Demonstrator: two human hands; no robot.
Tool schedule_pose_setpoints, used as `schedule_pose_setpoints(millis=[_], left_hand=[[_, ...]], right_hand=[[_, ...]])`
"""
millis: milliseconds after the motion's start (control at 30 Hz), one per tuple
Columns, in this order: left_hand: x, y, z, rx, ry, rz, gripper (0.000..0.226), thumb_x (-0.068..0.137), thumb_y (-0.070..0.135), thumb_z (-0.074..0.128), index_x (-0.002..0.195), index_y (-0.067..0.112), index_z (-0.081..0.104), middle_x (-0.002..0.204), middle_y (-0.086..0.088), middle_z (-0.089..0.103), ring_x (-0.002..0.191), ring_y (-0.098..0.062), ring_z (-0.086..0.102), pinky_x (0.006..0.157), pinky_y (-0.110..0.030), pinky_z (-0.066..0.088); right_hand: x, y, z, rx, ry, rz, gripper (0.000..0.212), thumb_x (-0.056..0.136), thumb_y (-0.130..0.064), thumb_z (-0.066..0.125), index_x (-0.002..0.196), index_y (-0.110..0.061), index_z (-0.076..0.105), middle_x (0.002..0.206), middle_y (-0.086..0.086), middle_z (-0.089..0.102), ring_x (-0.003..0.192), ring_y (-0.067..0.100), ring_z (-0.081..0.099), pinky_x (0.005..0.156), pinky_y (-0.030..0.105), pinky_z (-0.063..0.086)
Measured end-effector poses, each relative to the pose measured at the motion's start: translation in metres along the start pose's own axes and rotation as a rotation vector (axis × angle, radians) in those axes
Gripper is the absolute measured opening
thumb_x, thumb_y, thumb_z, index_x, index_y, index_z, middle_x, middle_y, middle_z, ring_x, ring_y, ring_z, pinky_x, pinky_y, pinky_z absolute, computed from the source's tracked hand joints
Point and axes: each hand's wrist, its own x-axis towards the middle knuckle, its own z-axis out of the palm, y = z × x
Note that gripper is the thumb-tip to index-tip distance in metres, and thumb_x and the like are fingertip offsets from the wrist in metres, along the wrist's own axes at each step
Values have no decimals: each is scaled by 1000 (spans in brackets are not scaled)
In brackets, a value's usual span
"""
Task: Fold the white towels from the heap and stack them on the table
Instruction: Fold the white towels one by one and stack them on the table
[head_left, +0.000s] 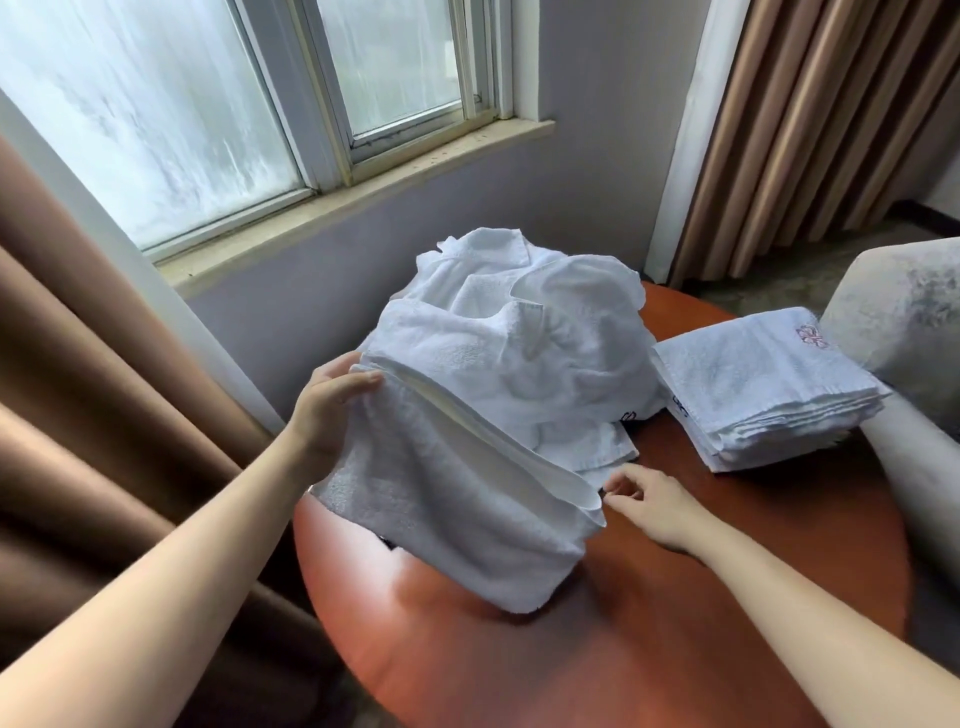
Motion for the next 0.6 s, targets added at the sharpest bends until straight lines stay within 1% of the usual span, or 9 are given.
schedule_pose_setpoints(millis=[67, 133, 233, 300, 400, 467, 500, 567, 600], left_hand=[[0, 3, 6, -2, -35, 25, 21, 69, 8, 55, 70, 17, 74, 65, -3, 66, 59, -16, 63, 59, -22, 51], [2, 3, 8, 3, -64, 29, 19, 69, 8, 55, 70, 15, 73, 65, -4, 65, 59, -16, 62, 59, -22, 50], [2, 2, 4, 14, -64, 31, 15, 67, 8, 59, 71, 14, 72, 66, -5, 64, 60, -17, 61, 60, -23, 50], [1, 1, -3, 34, -66, 32, 13, 65, 10, 62, 72, 15, 72, 68, -6, 64, 62, -18, 61, 61, -23, 50], [-2, -5, -18, 132, -48, 29, 17, 71, 10, 57, 74, 17, 72, 69, 0, 66, 63, -13, 62, 60, -21, 50], [-5, -13, -29, 231, -44, 28, 13, 72, 15, 59, 81, 10, 67, 70, 3, 65, 66, -10, 60, 61, -20, 47], [-7, -18, -35, 274, -34, 22, 19, 72, 21, 63, 84, 6, 64, 72, 4, 64, 68, -10, 58, 63, -22, 45], [-9, -30, -45, 352, -5, 14, 36, 69, 37, 64, 87, 6, 62, 76, 3, 62, 73, -11, 56, 68, -28, 43], [-10, -35, -48, 424, 3, 20, 38, 69, 42, 62, 88, 8, 62, 77, 2, 61, 74, -10, 54, 69, -30, 42]], right_hand=[[2, -5, 17, 267, -33, 180, 6, 94, -21, 56, 99, -25, 56, 99, -1, 61, 94, 24, 64, 67, 30, 48], [4, -9, 27, 536, -63, 331, 13, 93, -22, 55, 106, -22, 54, 103, 2, 60, 84, 22, 64, 63, 31, 53], [5, -6, 39, 579, -121, 382, 19, 88, -16, 63, 107, -14, 61, 106, 7, 64, 76, 17, 64, 57, 30, 58], [6, -8, 41, 536, -86, 394, 6, 87, -7, 59, 90, -9, 64, 93, 10, 64, 73, 18, 64, 59, 31, 60], [12, -12, 26, 280, 83, 310, 15, 83, -1, 52, 76, -12, 59, 82, 8, 61, 73, 23, 61, 61, 35, 59], [16, -18, 7, -39, 184, 201, 18, 82, -3, 49, 83, -13, 65, 88, 10, 62, 85, 32, 62, 70, 36, 53], [19, -21, -1, -161, 232, 165, 21, 83, -5, 48, 89, -13, 66, 93, 12, 62, 92, 36, 60, 73, 34, 48], [26, -24, -14, -260, 295, 121, 21, 88, -8, 45, 98, -11, 64, 106, 16, 61, 100, 39, 58, 79, 36, 44], [28, -27, -19, -286, 300, 117, 21, 89, -8, 44, 101, -10, 62, 109, 18, 61, 102, 39, 57, 81, 38, 44]])
